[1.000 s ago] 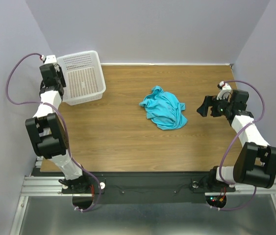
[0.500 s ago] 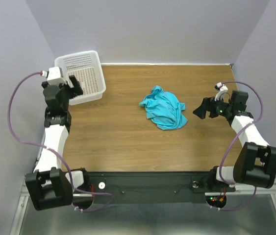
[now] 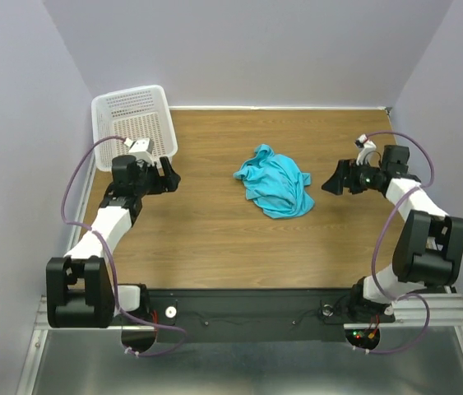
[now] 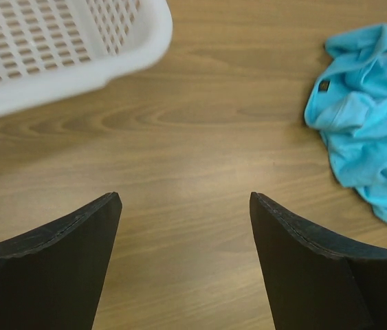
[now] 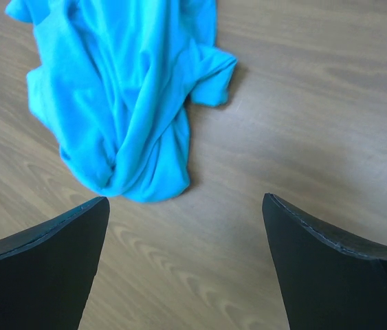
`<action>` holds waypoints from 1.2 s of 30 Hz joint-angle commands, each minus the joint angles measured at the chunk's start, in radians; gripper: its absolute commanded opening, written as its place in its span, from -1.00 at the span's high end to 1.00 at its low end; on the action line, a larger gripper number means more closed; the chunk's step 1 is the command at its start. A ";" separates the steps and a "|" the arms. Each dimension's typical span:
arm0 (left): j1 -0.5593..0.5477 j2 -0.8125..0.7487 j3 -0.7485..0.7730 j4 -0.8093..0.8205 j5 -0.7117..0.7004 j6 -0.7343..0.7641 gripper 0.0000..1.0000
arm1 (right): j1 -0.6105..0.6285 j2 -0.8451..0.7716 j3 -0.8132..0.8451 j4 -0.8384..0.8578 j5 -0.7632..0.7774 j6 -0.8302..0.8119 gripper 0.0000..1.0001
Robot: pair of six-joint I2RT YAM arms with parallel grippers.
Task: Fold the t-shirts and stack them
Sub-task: Flatten the tshirt out
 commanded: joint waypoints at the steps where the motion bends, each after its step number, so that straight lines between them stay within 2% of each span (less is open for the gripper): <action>1: -0.047 0.028 0.051 -0.070 0.009 0.042 -0.74 | 0.023 0.078 0.132 -0.056 0.022 -0.002 -0.95; 10: -0.119 0.101 0.094 -0.145 -0.060 0.075 -0.70 | 0.174 0.171 0.242 -0.078 0.174 0.001 -0.91; 16: -0.151 0.108 0.096 -0.156 -0.101 0.080 -0.70 | 0.279 0.272 0.345 -0.105 0.257 0.039 -0.74; 19: -0.162 0.111 0.100 -0.161 -0.116 0.088 -0.68 | 0.310 0.335 0.399 -0.108 0.281 0.099 -0.54; 22: -0.169 0.099 0.097 -0.161 -0.130 0.089 -0.68 | 0.320 0.380 0.442 -0.110 0.300 0.128 -0.22; 25: -0.174 0.091 0.099 -0.159 -0.136 0.094 -0.68 | 0.332 0.401 0.454 -0.113 0.294 0.133 -0.03; 28: -0.177 0.082 0.100 -0.150 -0.126 0.097 -0.68 | 0.352 0.412 0.463 -0.122 0.286 0.134 0.06; 30: -0.179 0.070 0.099 -0.141 -0.115 0.098 -0.66 | 0.364 0.417 0.474 -0.130 0.287 0.133 0.21; 31: -0.179 0.065 0.096 -0.133 -0.104 0.098 -0.66 | 0.367 0.417 0.482 -0.133 0.292 0.125 0.39; 33: -0.182 0.045 0.091 -0.127 -0.100 0.100 -0.66 | 0.367 0.406 0.514 -0.147 0.312 0.107 0.61; 34: -0.182 0.029 0.083 -0.118 -0.100 0.100 -0.66 | 0.367 0.379 0.529 -0.153 0.333 0.072 0.84; 36: -0.182 0.012 0.077 -0.112 -0.104 0.101 -0.66 | 0.366 0.336 0.561 -0.164 0.333 0.024 0.99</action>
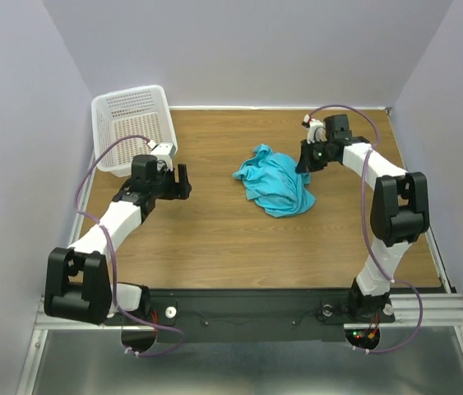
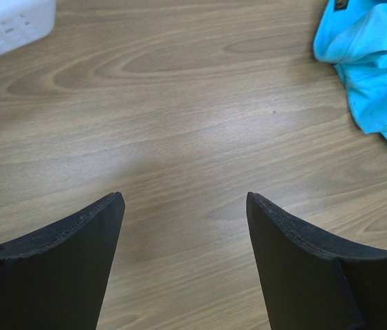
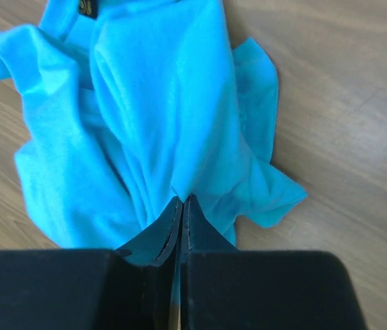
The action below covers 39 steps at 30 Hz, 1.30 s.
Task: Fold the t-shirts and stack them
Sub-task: Flatten the tshirt out
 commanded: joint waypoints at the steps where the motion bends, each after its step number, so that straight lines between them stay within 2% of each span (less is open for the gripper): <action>1: -0.008 -0.082 0.019 0.058 0.001 0.019 -0.66 | 0.007 -0.113 0.121 -0.018 -0.021 -0.144 0.99; 2: -0.008 -0.094 0.018 0.061 0.001 0.021 -0.66 | 0.007 -0.169 0.145 -0.050 -0.115 -0.186 0.99; 3: -0.010 -0.101 0.018 0.063 -0.001 0.021 -0.66 | 0.007 -0.206 0.145 -0.070 -0.116 -0.232 0.99; 4: -0.010 -0.105 0.016 0.066 -0.001 0.024 -0.66 | 0.007 -0.237 0.149 -0.087 -0.216 -0.270 0.99; 8: -0.010 -0.157 0.001 0.107 0.054 0.024 -0.66 | 0.041 -0.392 0.056 -0.205 -0.338 -0.465 0.99; 10: -0.008 -0.183 -0.018 0.145 0.111 0.021 -0.66 | 0.105 -0.469 -0.036 -0.306 -0.301 -0.587 0.99; 13: -0.010 -0.199 -0.034 0.184 0.188 0.009 -0.66 | 0.187 -0.559 -0.146 -0.386 -0.205 -0.689 0.99; 19: -0.033 -0.165 -0.030 0.218 0.314 -0.013 -0.65 | 0.201 -0.703 -0.389 -0.544 -0.022 -0.806 0.99; 22: -0.072 -0.133 -0.013 0.218 0.332 -0.017 -0.65 | 0.201 -0.749 -0.450 -0.596 0.033 -0.823 0.99; 23: -0.085 -0.110 0.002 0.221 0.329 -0.020 -0.64 | 0.201 -0.780 -0.478 -0.596 0.045 -0.826 0.83; 24: -0.103 -0.096 0.010 0.222 0.328 -0.019 -0.64 | 0.199 -0.794 -0.486 -0.593 0.059 -0.821 0.60; 25: -0.137 -0.081 0.036 0.222 0.322 -0.016 -0.64 | 0.201 -0.806 -0.489 -0.581 0.090 -0.773 -0.10; 26: -0.157 -0.046 0.051 0.221 0.312 -0.014 -0.64 | 0.198 -0.817 -0.490 -0.526 0.107 -0.740 -0.19; 32: -0.306 0.167 0.266 0.216 0.242 0.062 -0.64 | 0.146 -0.845 -0.466 -0.224 0.193 -0.415 -0.51; 36: -0.368 0.361 0.450 0.195 0.253 0.122 -0.63 | -0.038 -0.756 -0.421 -0.145 0.152 -0.283 -0.50; 37: -0.381 0.399 0.535 0.183 0.254 0.127 -0.62 | -0.066 -0.718 -0.414 -0.141 0.095 -0.260 -0.49; 39: -0.424 0.506 0.614 0.132 0.272 0.150 -0.60 | -0.115 -0.685 -0.411 -0.118 0.066 -0.185 -0.46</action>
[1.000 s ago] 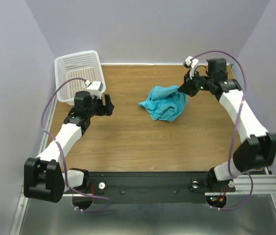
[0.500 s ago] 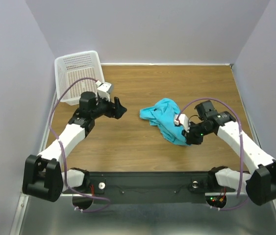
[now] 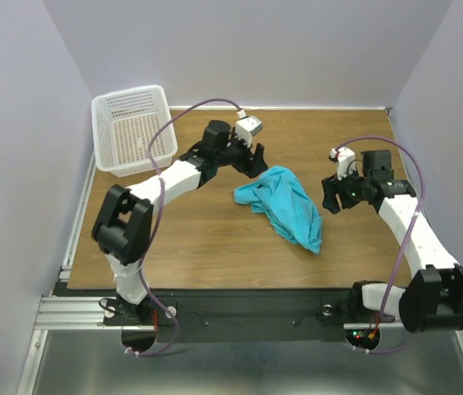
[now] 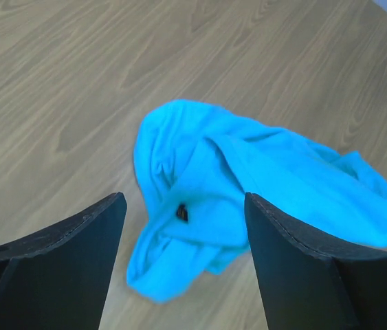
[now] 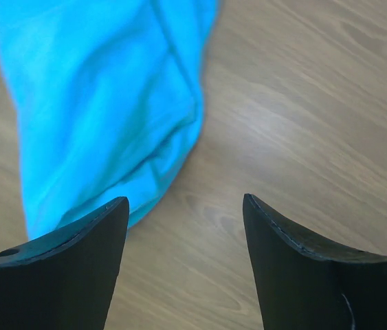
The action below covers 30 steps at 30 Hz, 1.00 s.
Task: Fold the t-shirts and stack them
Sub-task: Flatten the tshirt out
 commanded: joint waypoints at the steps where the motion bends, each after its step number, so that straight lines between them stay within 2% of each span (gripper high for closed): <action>1: -0.066 0.123 0.194 -0.064 0.012 0.073 -0.60 | -0.101 0.055 0.037 0.134 -0.077 0.197 -0.44; 7: -0.130 0.312 0.404 -0.190 -0.057 0.059 -0.48 | -0.176 0.095 0.032 0.163 -0.060 0.255 -0.44; 12: -0.164 0.370 0.455 -0.192 -0.139 0.016 -0.45 | -0.224 0.106 -0.009 0.183 -0.101 0.269 -0.43; 20: -0.178 0.443 0.552 -0.275 -0.211 -0.045 -0.36 | -0.235 0.092 -0.025 0.195 -0.112 0.278 -0.43; 30: -0.190 0.482 0.607 -0.319 -0.163 -0.082 -0.08 | -0.239 0.099 -0.022 0.195 -0.117 0.286 -0.43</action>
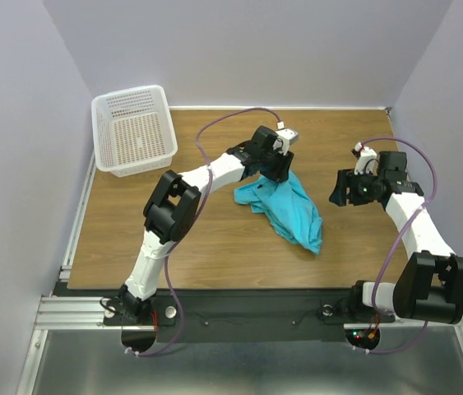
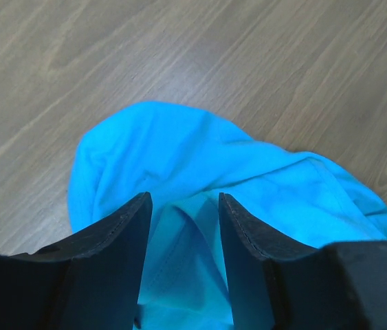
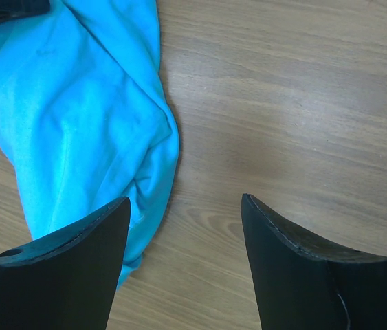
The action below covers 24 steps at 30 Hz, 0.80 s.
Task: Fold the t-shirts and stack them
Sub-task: Flatten the tshirt out
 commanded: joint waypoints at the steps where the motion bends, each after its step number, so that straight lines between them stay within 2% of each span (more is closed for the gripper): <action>1: -0.019 0.001 0.081 -0.024 0.027 -0.020 -0.06 | -0.009 -0.003 0.009 0.043 -0.017 0.012 -0.43; 6: -0.023 -0.013 0.071 -0.041 0.046 -0.020 0.05 | -0.011 0.000 0.005 0.043 -0.018 0.013 -0.43; 10: -0.026 -0.027 0.051 -0.042 0.053 -0.020 0.27 | -0.011 0.011 0.011 0.043 -0.029 0.015 -0.43; 12: -0.026 -0.031 0.046 -0.042 0.058 -0.018 0.45 | -0.012 0.020 0.009 0.043 -0.043 0.015 -0.43; 15: -0.026 -0.053 0.043 -0.041 0.049 -0.012 0.98 | -0.011 0.043 0.009 0.041 -0.098 0.010 -0.42; 19: -0.026 -0.110 0.006 -0.010 0.017 0.000 1.00 | -0.011 0.069 0.011 0.035 -0.175 0.012 -0.41; 24: -0.026 -0.255 -0.096 0.044 0.010 -0.003 1.00 | -0.009 0.142 0.020 0.014 -0.299 0.023 -0.35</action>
